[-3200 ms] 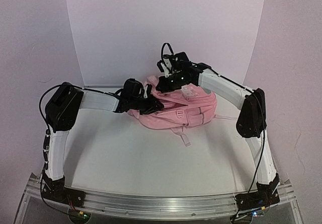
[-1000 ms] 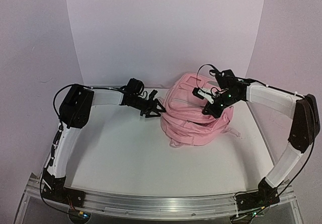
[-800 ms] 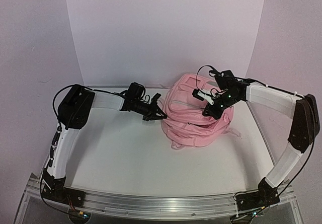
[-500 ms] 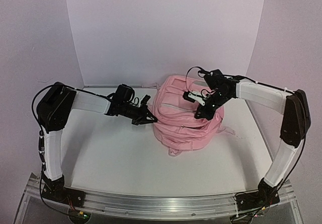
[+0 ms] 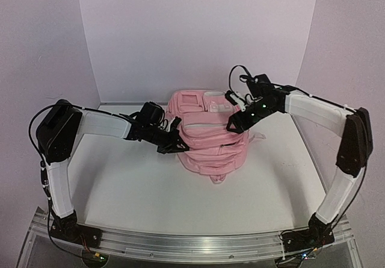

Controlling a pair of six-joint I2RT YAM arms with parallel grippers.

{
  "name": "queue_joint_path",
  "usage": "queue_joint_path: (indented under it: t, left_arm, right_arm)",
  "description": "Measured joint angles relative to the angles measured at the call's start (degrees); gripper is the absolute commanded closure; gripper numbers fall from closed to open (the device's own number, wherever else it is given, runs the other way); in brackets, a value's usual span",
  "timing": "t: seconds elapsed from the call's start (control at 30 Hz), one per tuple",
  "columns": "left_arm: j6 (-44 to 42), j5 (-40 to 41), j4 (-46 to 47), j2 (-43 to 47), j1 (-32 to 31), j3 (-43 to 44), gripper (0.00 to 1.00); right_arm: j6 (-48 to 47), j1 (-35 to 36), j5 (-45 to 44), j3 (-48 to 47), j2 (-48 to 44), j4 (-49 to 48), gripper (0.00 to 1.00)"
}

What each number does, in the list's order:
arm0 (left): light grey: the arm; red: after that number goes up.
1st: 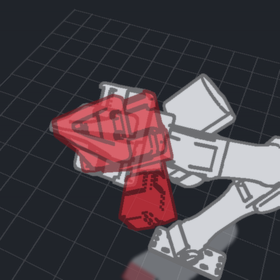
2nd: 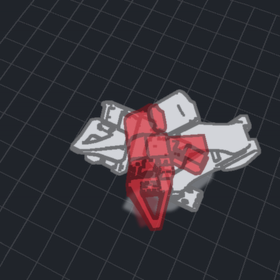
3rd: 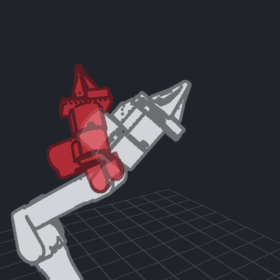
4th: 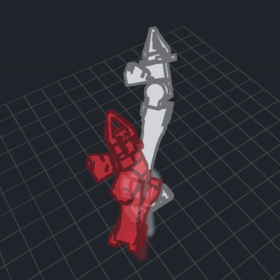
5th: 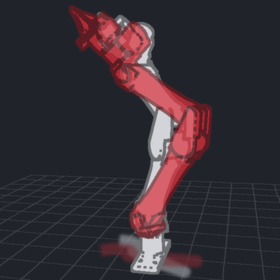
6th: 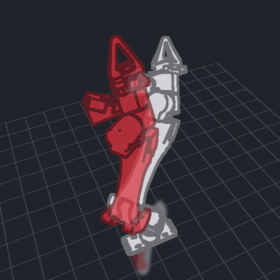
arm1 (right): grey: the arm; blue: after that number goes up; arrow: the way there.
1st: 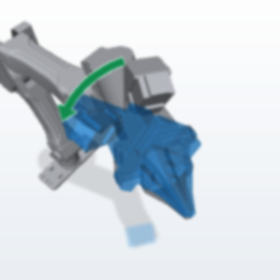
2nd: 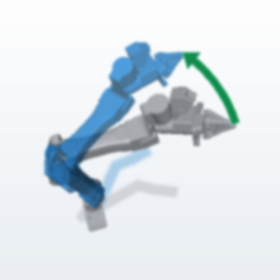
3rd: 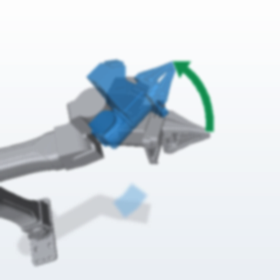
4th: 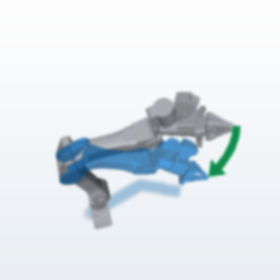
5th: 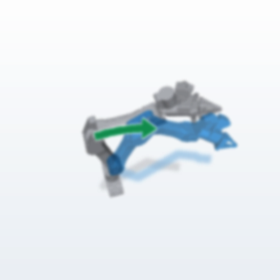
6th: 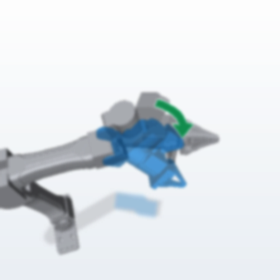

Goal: Pack the student bag
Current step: Adjust the student bag at the center of the board, then zip the student bag at the center of the board.

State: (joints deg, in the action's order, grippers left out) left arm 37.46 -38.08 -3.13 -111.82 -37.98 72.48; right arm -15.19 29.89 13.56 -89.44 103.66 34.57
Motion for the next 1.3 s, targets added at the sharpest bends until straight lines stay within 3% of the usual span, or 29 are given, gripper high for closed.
queue_joint_path:
  t: [0.17, 0.27, 0.47, 0.77, 0.93, 1.17, 1.3]
  left_arm:
    - [0.7, 0.4, -1.5, -2.3, -1.2, 2.9, 1.0]
    - [1.1, 0.3, -1.5, -3.3, -1.5, 3.9, 1.0]
    - [1.8, 0.7, -1.5, -3.4, -1.7, 4.1, 1.0]
    - [2.2, 2.6, -1.4, -3.4, -2.5, 4.1, 1.0]
    - [2.5, 3.3, -1.4, -3.4, -2.7, 3.9, 1.0]
    - [2.5, 4.1, -1.0, -3.1, -2.8, 3.1, 1.0]
    - [2.5, 4.6, -0.8, -2.4, -2.9, 2.5, 1.0]
  right_arm:
    - [14.0, 0.4, 0.5, 12.1, -15.5, -1.6, 0.27]
    - [19.8, 3.3, 0.4, 14.8, -19.2, -3.6, 0.27]
    - [29.3, 8.1, -0.9, 18.7, -16.6, -8.1, 0.28]
    - [37.1, 11.2, -5.2, 21.3, -10.1, -11.5, 0.37]
    - [39.3, 11.3, -7.7, 21.3, -7.2, -12.3, 0.47]
    - [40.5, 11.1, -11.1, 21.3, -4.2, -13.9, 0.78]
    - [40.7, 10.6, -11.3, 21.3, -4.1, -14.4, 0.88]
